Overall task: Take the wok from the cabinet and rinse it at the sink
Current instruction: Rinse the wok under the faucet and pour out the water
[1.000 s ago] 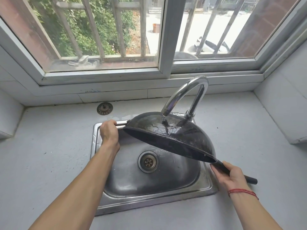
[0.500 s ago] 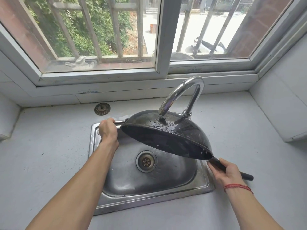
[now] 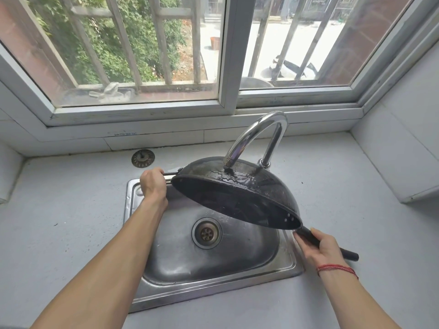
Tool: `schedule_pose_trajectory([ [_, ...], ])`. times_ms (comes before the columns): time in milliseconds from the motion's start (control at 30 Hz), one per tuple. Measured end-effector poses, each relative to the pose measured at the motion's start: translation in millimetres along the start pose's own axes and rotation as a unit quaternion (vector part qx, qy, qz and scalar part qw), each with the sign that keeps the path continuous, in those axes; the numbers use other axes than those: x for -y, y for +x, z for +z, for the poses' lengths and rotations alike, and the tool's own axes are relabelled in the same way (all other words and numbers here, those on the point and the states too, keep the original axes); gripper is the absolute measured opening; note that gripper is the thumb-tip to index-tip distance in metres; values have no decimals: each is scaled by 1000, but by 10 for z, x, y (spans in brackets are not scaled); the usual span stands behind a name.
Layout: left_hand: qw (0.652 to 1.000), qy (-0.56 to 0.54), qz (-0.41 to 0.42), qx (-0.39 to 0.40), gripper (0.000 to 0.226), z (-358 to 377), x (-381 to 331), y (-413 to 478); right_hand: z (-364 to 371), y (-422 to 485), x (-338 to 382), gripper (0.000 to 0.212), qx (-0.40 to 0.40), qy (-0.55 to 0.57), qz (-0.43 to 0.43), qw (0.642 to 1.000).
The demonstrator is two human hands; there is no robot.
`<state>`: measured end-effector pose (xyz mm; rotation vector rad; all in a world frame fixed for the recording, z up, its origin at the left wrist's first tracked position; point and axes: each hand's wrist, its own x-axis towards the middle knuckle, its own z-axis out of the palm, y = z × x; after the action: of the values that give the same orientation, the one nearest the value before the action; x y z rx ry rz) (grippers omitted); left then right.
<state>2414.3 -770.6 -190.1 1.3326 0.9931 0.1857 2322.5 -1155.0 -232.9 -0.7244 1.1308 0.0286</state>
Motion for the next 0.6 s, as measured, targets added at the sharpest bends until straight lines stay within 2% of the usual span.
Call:
schedule_pose_trajectory([
  [433, 1000, -5, -16, -15, 4, -217, 59, -100, 138, -10, 72, 8, 12, -24, -30, 999],
  [600, 999, -19, -26, -29, 20, -306, 53, -199, 228, 32, 69, 6, 14, -57, -34, 998],
])
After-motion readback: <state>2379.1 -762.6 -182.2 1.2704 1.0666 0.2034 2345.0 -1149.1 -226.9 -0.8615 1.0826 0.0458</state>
